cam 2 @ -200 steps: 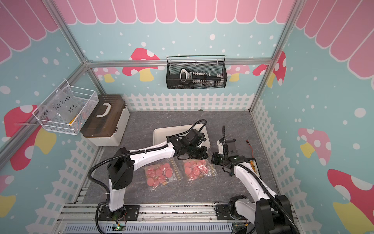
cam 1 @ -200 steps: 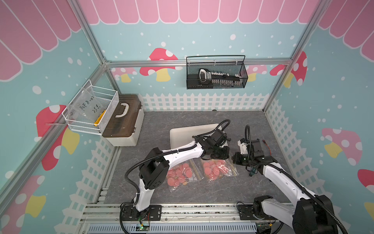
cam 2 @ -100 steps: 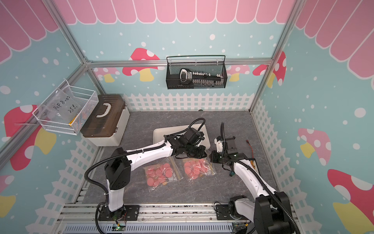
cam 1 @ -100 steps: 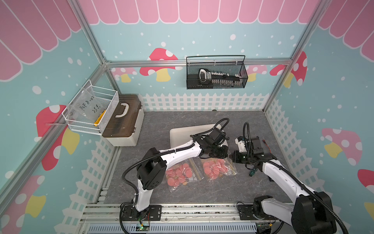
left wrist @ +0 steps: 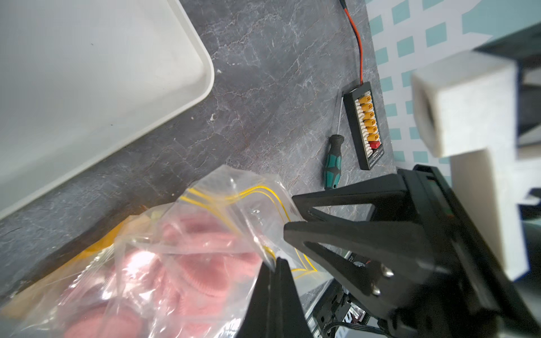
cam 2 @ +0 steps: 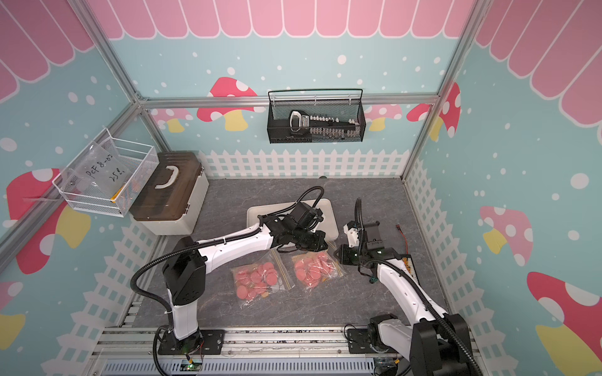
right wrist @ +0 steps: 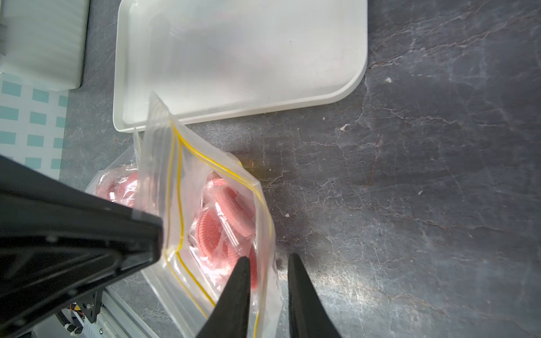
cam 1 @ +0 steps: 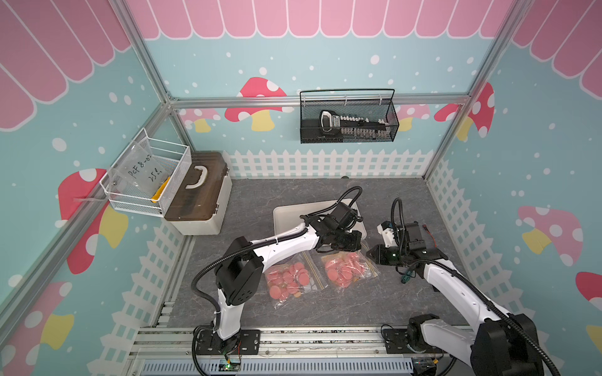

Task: Pour cookies out of the ziploc bag
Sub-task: Open the ziploc bag at the center of the board.

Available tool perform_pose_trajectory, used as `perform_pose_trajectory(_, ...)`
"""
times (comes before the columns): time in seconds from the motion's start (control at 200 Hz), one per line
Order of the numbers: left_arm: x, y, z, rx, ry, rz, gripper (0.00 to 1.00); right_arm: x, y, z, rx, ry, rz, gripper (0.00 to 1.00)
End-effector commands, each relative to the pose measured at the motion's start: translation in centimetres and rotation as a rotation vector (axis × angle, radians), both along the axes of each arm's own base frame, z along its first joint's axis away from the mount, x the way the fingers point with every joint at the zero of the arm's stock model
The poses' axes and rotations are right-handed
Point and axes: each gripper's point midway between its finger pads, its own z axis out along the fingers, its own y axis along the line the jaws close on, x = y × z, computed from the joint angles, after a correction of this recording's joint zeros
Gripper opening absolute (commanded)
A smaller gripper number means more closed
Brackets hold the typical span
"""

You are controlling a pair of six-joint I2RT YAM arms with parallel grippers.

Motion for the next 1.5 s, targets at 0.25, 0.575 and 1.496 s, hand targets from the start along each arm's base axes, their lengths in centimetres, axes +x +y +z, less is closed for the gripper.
perform_pose_trajectory(0.25,0.5,0.8,1.5,-0.018,-0.046,-0.004,0.00,-1.2,0.2,-0.7,0.008,0.037,0.015,0.17)
perform_pose_trajectory(0.575,0.3,1.1,2.2,-0.029,-0.060,-0.020,0.00,-1.1,-0.2,-1.1,-0.008,0.039,-0.003,0.04)
perform_pose_trajectory(1.496,-0.1,1.8,2.9,-0.035,-0.061,-0.023,0.00,-0.2,-1.4,-0.3,-0.064,-0.003,-0.058,0.37)
